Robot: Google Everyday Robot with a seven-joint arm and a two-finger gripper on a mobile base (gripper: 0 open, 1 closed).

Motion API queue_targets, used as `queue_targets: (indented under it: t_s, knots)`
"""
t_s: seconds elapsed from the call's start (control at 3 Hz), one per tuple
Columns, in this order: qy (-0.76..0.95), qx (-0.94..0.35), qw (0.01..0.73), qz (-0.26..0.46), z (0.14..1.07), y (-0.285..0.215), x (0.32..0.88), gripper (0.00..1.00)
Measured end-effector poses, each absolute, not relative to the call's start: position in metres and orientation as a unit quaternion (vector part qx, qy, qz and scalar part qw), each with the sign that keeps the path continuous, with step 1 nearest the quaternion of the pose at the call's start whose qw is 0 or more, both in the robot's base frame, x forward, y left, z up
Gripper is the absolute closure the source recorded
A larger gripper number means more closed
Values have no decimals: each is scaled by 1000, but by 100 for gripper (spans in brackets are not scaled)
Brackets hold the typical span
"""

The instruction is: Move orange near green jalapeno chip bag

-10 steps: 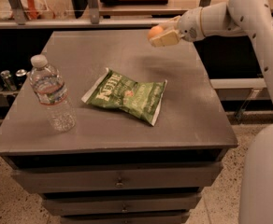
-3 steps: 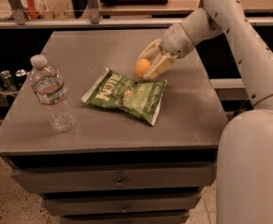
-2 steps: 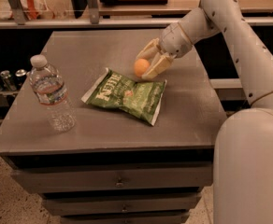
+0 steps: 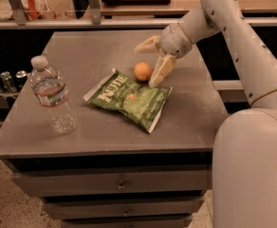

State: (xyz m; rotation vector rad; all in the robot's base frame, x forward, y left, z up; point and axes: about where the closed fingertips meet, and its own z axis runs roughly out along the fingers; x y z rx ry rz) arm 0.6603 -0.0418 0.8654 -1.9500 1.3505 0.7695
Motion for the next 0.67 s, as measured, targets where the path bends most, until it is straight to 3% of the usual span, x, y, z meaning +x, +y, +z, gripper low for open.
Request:
queue_targets:
  t_s: [0.67]
  knots:
    - [520, -738, 324, 284, 868, -45, 672, 0]
